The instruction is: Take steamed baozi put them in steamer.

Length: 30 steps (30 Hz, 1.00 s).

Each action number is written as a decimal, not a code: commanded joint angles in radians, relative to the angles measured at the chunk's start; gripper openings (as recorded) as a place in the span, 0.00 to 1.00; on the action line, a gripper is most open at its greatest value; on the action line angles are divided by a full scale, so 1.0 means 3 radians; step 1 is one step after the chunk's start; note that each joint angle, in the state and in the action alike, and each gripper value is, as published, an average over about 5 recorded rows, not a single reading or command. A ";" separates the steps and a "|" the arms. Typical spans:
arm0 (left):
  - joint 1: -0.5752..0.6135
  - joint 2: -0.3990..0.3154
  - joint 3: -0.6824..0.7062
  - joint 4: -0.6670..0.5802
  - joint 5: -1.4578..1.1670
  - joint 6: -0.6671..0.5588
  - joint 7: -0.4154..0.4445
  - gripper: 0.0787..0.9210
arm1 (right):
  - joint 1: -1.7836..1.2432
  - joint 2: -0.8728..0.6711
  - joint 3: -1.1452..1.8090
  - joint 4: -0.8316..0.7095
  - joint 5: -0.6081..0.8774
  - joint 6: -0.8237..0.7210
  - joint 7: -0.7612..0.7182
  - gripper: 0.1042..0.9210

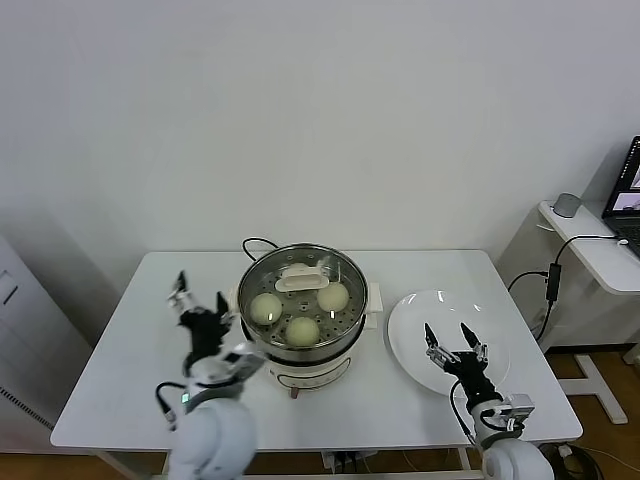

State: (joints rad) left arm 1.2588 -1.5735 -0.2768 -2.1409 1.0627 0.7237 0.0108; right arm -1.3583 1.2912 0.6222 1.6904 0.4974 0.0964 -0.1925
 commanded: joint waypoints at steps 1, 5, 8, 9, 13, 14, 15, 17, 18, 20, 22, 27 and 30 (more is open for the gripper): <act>0.0617 0.0093 -0.1035 -0.0045 -0.1824 -0.2538 -0.0724 0.88 | -0.0160 0.0058 -0.0032 0.0151 -0.0167 0.0124 -0.0087 0.88; 0.0891 0.0074 -0.1082 -0.0006 -0.2303 -0.2856 -0.0630 0.88 | -0.0241 0.0074 -0.0057 0.0188 -0.0172 0.0140 -0.0090 0.88; 0.1051 0.0103 -0.1090 0.0020 -0.2685 -0.3020 -0.0450 0.88 | -0.0283 0.0069 -0.0061 0.0212 -0.0174 0.0132 -0.0084 0.88; 0.1097 0.0109 -0.1088 0.0050 -0.2755 -0.3083 -0.0402 0.88 | -0.0296 0.0066 -0.0061 0.0216 -0.0173 0.0131 -0.0081 0.88; 0.1244 0.0108 -0.1040 0.0199 -0.2880 -0.3248 -0.0333 0.88 | -0.0347 0.0068 -0.0075 0.0213 -0.0168 0.0137 -0.0071 0.88; 0.1290 0.0107 -0.1016 0.0214 -0.2930 -0.3239 -0.0316 0.88 | -0.0364 0.0069 -0.0084 0.0215 -0.0167 0.0138 -0.0069 0.88; 0.1340 0.0110 -0.0988 0.0222 -0.2985 -0.3211 -0.0287 0.88 | -0.0381 0.0069 -0.0095 0.0220 -0.0167 0.0140 -0.0067 0.88; 0.1431 0.0125 -0.0931 0.0219 -0.3080 -0.3135 -0.0209 0.88 | -0.0418 0.0063 -0.0122 0.0234 -0.0168 0.0141 -0.0064 0.88; 0.1468 0.0135 -0.0902 0.0217 -0.3105 -0.3097 -0.0179 0.88 | -0.0437 0.0056 -0.0138 0.0243 -0.0169 0.0143 -0.0060 0.88; 0.1529 0.0145 -0.0852 0.0217 -0.3135 -0.3021 -0.0117 0.88 | -0.0470 0.0043 -0.0168 0.0260 -0.0171 0.0148 -0.0050 0.88; 0.1569 0.0149 -0.0819 0.0221 -0.3149 -0.2908 -0.0070 0.88 | -0.0496 0.0034 -0.0193 0.0279 -0.0172 0.0151 -0.0037 0.88; 0.1637 0.0143 -0.0821 0.0185 -0.3153 -0.2522 0.0026 0.88 | -0.0580 0.0027 -0.0233 0.0349 -0.0175 0.0145 -0.0020 0.88; 0.1688 0.0143 -0.0850 0.0122 -0.3104 -0.2366 0.0063 0.88 | -0.0663 -0.0009 -0.0235 0.0430 -0.0171 0.0068 0.0054 0.88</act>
State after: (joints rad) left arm 1.6793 -1.5353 -0.5241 -2.0917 0.2118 -0.0678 -0.0300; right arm -1.5024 1.2984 0.5653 1.7801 0.4470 0.1377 -0.1995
